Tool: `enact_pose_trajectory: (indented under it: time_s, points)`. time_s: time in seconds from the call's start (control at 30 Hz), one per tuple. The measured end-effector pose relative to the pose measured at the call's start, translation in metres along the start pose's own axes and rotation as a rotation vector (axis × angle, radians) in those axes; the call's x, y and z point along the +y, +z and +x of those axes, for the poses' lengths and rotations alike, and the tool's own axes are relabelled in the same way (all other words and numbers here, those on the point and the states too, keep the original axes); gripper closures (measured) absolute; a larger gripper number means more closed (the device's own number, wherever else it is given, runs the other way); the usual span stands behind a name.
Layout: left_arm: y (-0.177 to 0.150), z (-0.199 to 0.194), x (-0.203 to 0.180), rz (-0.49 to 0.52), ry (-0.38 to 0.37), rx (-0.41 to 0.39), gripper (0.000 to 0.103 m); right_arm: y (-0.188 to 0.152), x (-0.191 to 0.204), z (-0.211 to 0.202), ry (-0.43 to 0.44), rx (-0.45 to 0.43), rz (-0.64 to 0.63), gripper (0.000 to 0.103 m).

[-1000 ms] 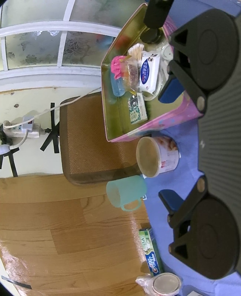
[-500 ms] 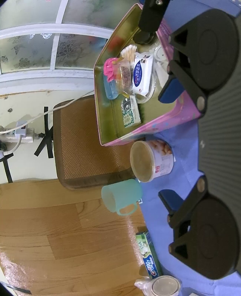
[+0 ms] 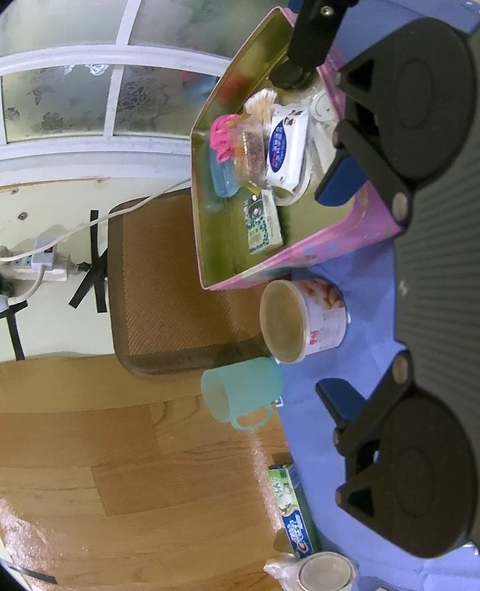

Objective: Organize soft objects

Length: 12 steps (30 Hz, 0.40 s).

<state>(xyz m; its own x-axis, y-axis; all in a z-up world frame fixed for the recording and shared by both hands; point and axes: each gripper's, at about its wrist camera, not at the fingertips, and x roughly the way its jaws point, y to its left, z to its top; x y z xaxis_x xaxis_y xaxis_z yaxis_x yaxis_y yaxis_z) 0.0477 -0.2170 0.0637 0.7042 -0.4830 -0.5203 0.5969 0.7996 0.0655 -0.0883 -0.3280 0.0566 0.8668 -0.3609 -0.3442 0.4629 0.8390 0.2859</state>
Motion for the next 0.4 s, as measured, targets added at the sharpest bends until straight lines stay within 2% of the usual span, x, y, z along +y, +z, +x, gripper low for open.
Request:
enact_pose_trajectory:
  time_s: [0.4]
  points:
    - [-0.0027, -0.0002, -0.0022, -0.013, -0.073, 0.009, 0.0, -0.0028, 0.0039, -0.0013, -0.01, -0.018, -0.025, 0.008]
